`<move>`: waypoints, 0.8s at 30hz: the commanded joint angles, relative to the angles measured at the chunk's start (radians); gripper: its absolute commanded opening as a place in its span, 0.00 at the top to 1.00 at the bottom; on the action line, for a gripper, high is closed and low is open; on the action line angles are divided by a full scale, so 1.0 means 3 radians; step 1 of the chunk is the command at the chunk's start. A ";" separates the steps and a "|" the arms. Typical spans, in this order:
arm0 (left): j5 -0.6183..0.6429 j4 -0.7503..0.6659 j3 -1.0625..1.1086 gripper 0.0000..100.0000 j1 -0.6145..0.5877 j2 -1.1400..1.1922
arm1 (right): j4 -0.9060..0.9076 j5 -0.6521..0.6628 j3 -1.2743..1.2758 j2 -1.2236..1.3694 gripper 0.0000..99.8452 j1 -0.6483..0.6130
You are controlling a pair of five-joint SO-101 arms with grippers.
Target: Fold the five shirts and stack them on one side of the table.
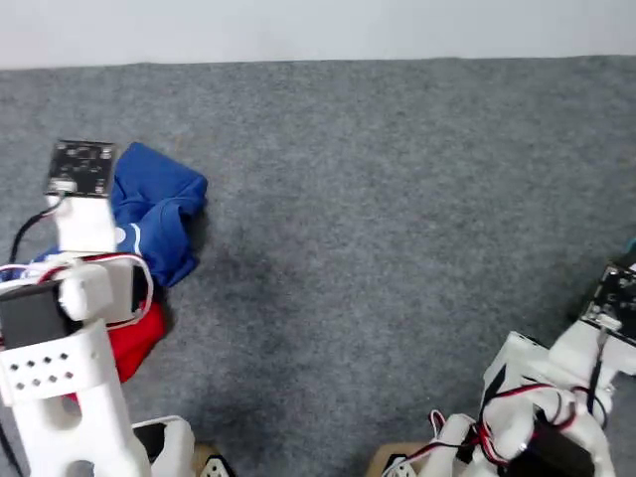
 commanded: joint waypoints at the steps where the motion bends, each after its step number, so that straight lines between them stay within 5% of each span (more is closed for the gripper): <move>1: -0.0286 0.0036 -0.0212 0.89 -0.0220 -0.0015 | 0.0115 -0.0010 -0.0015 -0.0003 0.99 0.0038; 24: -0.2153 -0.0302 -0.0233 0.81 -0.0767 0.2133 | -0.0049 0.0199 0.0066 0.0008 0.99 0.0033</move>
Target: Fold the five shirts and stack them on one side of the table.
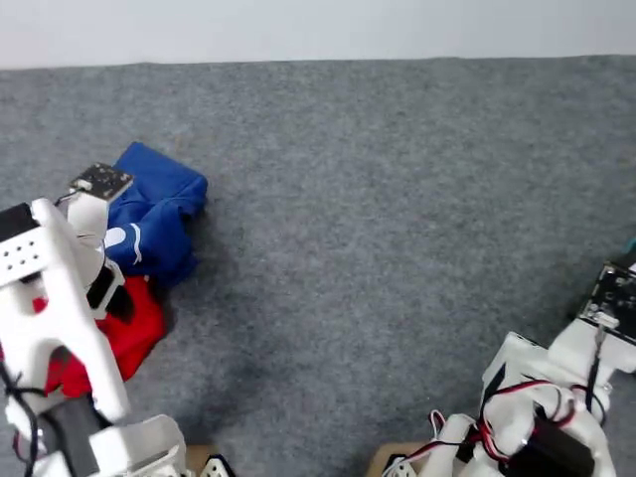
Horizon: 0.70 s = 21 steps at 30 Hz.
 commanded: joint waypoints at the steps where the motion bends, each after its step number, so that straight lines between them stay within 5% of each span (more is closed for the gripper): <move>1: -0.0184 -0.0133 -0.0130 0.81 -0.0031 0.0184 | -0.0033 0.0240 -0.0036 -0.0003 0.99 0.0033; 14: -0.0164 -0.0997 -0.0125 0.74 -0.0026 0.0967 | -0.0038 0.0384 -0.0046 -0.0018 0.99 0.0028; 21: -0.0169 -0.1187 -0.0136 0.82 0.0046 0.1447 | -0.0038 0.0384 -0.0051 -0.0018 0.99 0.0033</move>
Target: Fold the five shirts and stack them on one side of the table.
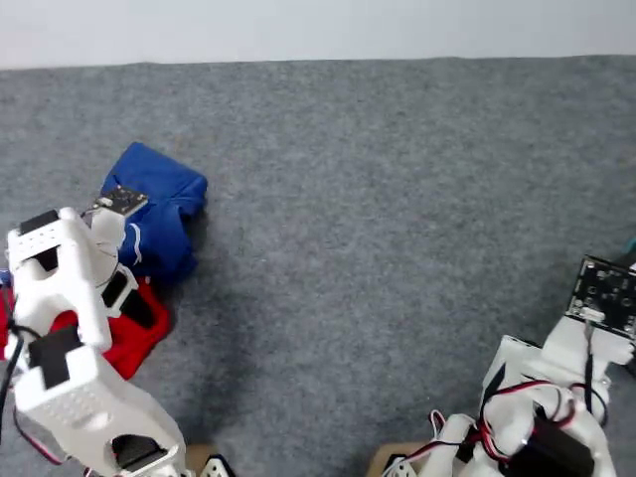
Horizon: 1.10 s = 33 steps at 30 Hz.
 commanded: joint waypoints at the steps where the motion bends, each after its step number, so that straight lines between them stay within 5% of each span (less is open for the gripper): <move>1: -0.0020 -0.0061 -0.0146 0.85 0.0082 0.0046 | -0.0028 0.0031 -0.0051 -0.0018 0.99 0.0033; 5: -0.0020 -0.0056 -0.0197 1.00 0.0210 0.0041 | 0.0003 0.0031 -0.0051 -0.0023 0.99 0.0038; 15: 0.0005 0.1233 -0.0923 1.00 0.0716 -0.0905 | 0.0018 0.0026 -0.0286 -0.0023 0.99 0.0038; 18: 0.0302 0.1330 -0.1169 1.00 0.1048 -0.1468 | 0.0018 0.0026 -0.0348 -0.0023 0.99 0.0038; 24: 0.1105 0.0987 -0.1281 1.00 0.1933 -0.2020 | 0.0125 0.0010 -0.0353 -0.0023 0.99 0.0038; 33: 0.1908 -0.0138 -0.1409 1.00 0.2803 -0.2066 | 0.0130 0.0026 -0.0353 -0.0023 0.99 0.0038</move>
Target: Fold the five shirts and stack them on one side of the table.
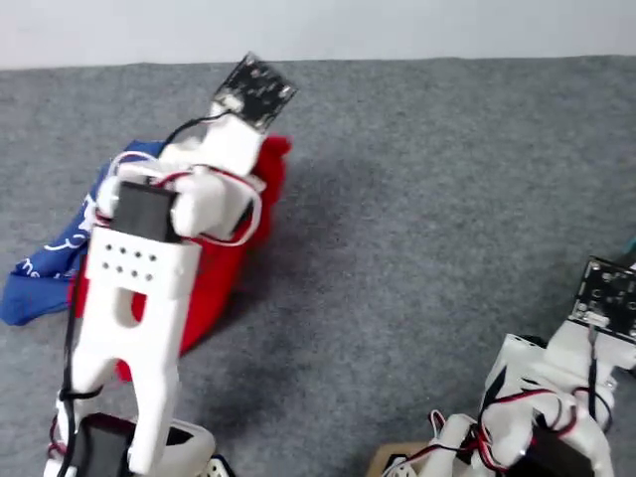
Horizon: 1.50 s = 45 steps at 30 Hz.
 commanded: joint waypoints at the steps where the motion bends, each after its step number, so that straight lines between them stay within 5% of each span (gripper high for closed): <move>1: 0.0240 -0.0517 -0.0315 1.00 0.0338 -0.0153 | 0.0115 0.0026 -0.0153 -0.0018 0.99 0.0038; 12: 0.0455 -0.1586 -0.0534 1.00 0.1238 -0.0164 | 0.0115 0.0010 -0.0138 -0.0018 0.99 0.0038; 18: 0.0634 -0.1688 -0.0381 1.00 0.1233 -0.0066 | 0.0110 0.0020 -0.0138 -0.0018 0.99 0.0038; 30: 0.0593 -0.1417 0.0887 1.00 0.0118 0.0194 | 0.0105 0.0005 -0.0133 -0.0018 0.99 0.0028; 35: 0.0031 -0.0905 0.1266 1.00 -0.0302 0.0210 | 0.0079 0.0010 -0.0133 -0.0018 0.99 0.0023; 45: -0.0225 -0.0767 0.1655 0.94 -0.1749 0.0199 | 0.0074 0.0031 -0.0133 0.0023 0.99 0.0018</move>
